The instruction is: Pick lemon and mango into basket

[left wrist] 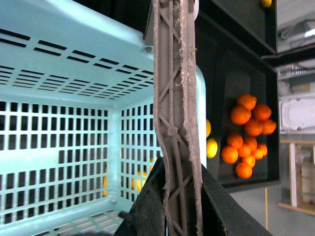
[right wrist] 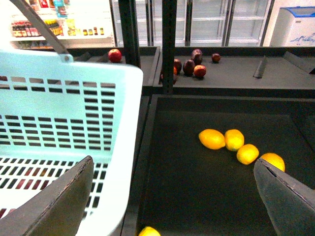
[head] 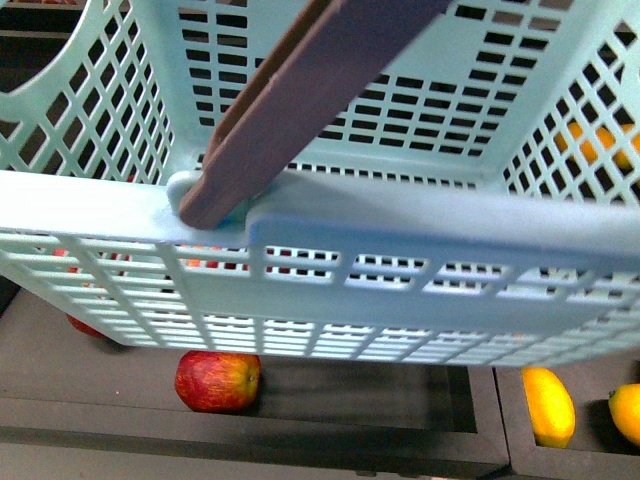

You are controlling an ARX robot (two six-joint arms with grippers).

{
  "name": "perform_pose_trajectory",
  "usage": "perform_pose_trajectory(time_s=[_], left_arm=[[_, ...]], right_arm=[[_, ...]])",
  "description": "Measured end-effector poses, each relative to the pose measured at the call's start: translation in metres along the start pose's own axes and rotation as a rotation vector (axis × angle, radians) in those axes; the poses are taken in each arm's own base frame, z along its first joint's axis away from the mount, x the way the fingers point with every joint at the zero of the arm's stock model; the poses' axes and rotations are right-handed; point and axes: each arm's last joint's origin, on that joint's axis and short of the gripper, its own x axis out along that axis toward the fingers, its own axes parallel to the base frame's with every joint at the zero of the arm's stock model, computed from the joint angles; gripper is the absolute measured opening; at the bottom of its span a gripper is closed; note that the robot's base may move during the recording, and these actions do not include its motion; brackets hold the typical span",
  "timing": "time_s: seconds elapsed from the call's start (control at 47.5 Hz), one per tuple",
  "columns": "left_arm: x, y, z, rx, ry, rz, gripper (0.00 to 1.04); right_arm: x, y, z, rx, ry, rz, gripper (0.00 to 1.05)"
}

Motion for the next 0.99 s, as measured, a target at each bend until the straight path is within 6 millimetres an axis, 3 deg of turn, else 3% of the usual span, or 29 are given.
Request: perform_pose_trajectory(time_s=[0.147, 0.653, 0.8, 0.927, 0.99], left_arm=[[0.006, -0.009, -0.014, 0.071, 0.033, 0.018, 0.08], [0.006, -0.008, -0.012, 0.091, 0.023, 0.027, 0.08], [0.006, -0.007, -0.011, 0.088, 0.022, 0.028, 0.08], [0.006, -0.009, -0.012, 0.091, 0.025, 0.022, 0.08], [0.006, -0.009, -0.012, 0.091, 0.025, 0.023, 0.08]], right_arm=[[0.000, 0.000, 0.000, 0.000, 0.000, 0.000, 0.96], [0.000, 0.000, 0.000, 0.004, 0.003, 0.001, 0.96], [0.005, -0.010, 0.001, 0.251, 0.465, -0.042, 0.96], [0.018, -0.033, 0.000, 0.375, 0.562, -0.164, 0.96], [0.027, -0.054, 0.003, 0.418, 0.549, -0.256, 0.96]])
